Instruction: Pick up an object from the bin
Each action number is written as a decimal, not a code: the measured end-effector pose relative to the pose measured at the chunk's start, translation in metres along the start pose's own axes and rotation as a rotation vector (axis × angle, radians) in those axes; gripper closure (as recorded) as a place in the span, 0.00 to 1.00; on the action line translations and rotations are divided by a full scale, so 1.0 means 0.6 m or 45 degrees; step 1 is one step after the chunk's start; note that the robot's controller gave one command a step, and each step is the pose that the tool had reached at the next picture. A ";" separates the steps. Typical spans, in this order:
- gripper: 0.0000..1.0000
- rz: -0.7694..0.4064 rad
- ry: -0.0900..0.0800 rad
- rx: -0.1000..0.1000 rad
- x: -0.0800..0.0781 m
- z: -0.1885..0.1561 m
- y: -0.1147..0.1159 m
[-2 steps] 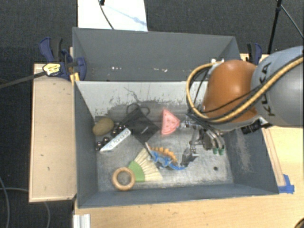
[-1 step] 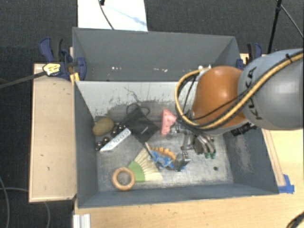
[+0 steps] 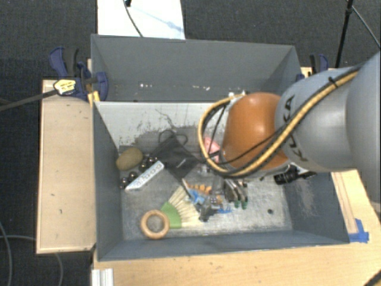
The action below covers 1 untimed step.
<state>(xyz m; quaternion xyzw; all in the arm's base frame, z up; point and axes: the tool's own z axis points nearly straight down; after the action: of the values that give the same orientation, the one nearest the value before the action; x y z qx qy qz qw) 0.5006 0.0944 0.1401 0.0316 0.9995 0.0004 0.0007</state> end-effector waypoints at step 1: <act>0.00 0.168 -0.002 -0.001 -0.001 0.070 0.007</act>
Offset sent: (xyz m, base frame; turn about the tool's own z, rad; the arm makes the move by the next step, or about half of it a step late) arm -0.0138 0.0125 -0.0701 0.3735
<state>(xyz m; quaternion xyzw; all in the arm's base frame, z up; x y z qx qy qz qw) 0.5014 0.0983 0.0984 0.0976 0.9952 0.0007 0.0014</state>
